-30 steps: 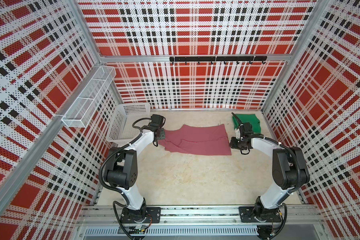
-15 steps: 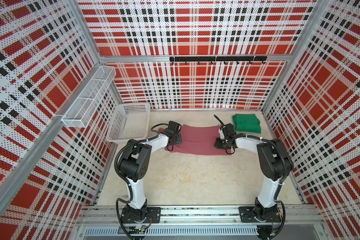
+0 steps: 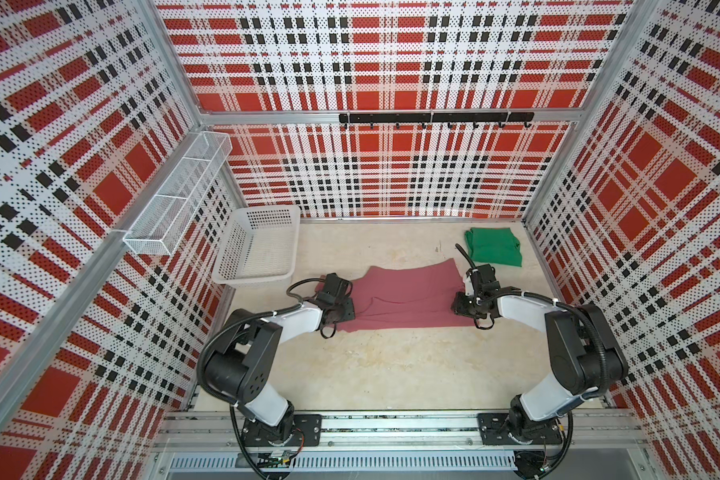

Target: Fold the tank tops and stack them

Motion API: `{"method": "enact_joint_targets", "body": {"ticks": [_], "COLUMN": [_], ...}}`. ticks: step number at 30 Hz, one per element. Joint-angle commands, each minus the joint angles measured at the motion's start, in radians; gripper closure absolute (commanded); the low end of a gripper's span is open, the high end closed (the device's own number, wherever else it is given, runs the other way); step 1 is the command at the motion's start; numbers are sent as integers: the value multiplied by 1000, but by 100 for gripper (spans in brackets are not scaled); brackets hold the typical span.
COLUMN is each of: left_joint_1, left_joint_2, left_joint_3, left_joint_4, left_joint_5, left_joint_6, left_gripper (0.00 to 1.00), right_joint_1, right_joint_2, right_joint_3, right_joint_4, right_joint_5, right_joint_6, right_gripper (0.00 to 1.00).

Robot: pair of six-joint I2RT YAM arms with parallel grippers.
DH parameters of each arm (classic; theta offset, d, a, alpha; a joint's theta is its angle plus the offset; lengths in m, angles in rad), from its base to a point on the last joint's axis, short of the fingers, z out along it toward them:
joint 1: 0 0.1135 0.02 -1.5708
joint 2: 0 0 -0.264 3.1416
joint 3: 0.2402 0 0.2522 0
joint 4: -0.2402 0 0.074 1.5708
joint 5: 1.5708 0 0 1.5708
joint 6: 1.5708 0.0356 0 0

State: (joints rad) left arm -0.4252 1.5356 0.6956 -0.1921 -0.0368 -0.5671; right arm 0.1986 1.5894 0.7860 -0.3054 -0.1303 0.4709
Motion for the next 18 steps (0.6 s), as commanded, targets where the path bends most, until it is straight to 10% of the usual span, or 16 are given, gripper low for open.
{"method": "enact_joint_targets", "body": {"ticks": [1,18], "left_joint_1": [7,-134], "left_joint_2": [-105,-30], "left_joint_3": [-106,324], "left_joint_4": [-171,-275], "left_joint_5": [-15,-61], "left_joint_6": [-75,-14], "left_gripper": [44,37], "right_joint_1": [-27,-37], "right_joint_2": [-34,-190], "right_joint_3": [-64,90], "right_joint_4": [-150,-222], "right_joint_5": [54,-16], "right_joint_6": [17,-120], "right_gripper": [64,49]}}
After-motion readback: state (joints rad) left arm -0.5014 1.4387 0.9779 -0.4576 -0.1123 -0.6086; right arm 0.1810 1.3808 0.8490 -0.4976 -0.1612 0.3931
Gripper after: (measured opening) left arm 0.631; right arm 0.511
